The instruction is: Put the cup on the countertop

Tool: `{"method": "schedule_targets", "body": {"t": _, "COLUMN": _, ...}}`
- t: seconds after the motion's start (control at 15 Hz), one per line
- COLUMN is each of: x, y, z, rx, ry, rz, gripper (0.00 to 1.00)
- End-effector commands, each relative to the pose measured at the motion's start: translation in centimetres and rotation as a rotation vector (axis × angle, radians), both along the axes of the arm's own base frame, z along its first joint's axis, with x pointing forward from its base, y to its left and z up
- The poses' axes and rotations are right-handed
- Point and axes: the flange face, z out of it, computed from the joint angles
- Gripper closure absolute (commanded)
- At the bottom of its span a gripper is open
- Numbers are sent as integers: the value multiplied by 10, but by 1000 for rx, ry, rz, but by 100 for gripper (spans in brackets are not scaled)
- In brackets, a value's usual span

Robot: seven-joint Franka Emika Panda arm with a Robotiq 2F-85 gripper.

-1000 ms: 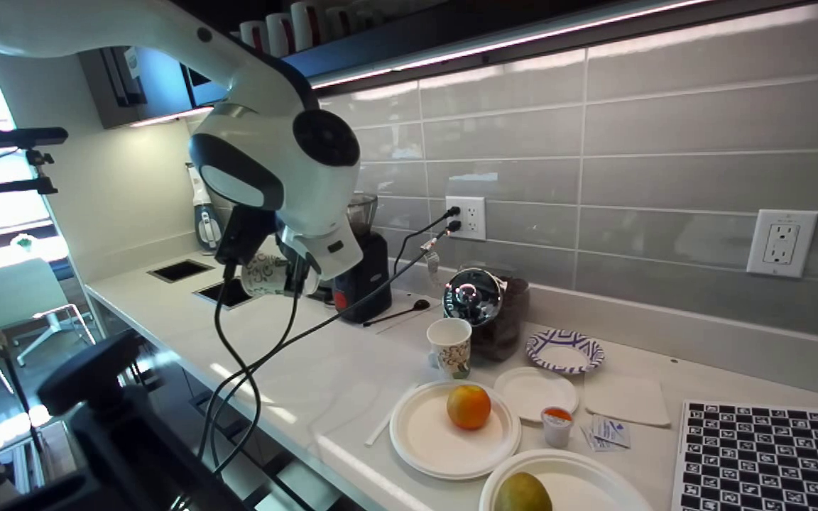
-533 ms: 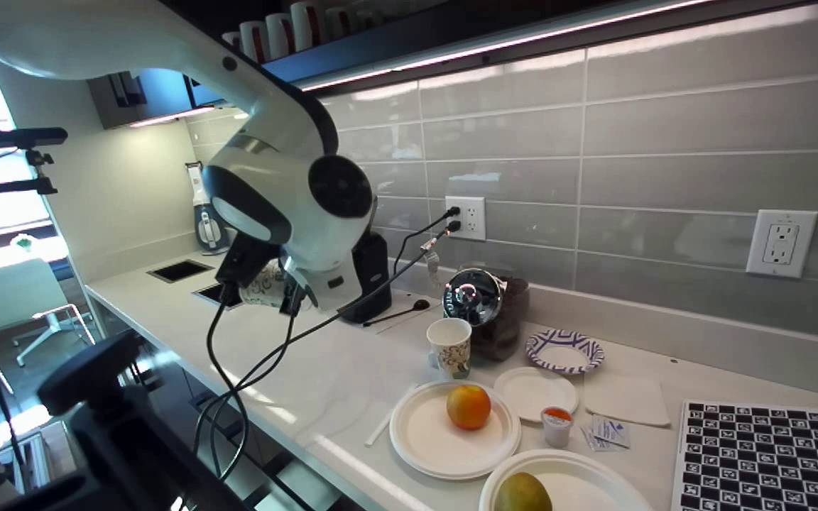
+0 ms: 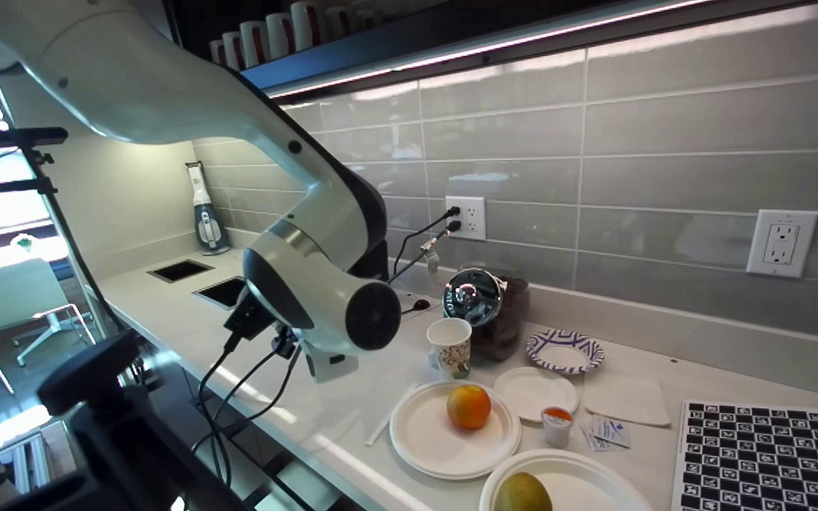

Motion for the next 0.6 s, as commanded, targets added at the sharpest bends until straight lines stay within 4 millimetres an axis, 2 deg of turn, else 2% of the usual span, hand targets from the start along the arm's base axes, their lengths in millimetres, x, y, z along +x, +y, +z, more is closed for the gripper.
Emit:
{"method": "schedule_targets", "body": {"t": 0.0, "x": 12, "y": -8, "z": -37, "rx": 116, "ry": 9, "rz": -22, "gripper": 66}}
{"method": "schedule_targets", "body": {"t": 0.53, "x": 26, "y": -3, "z": -101, "rx": 321, "ry": 80, "rz": -58, "gripper": 66}}
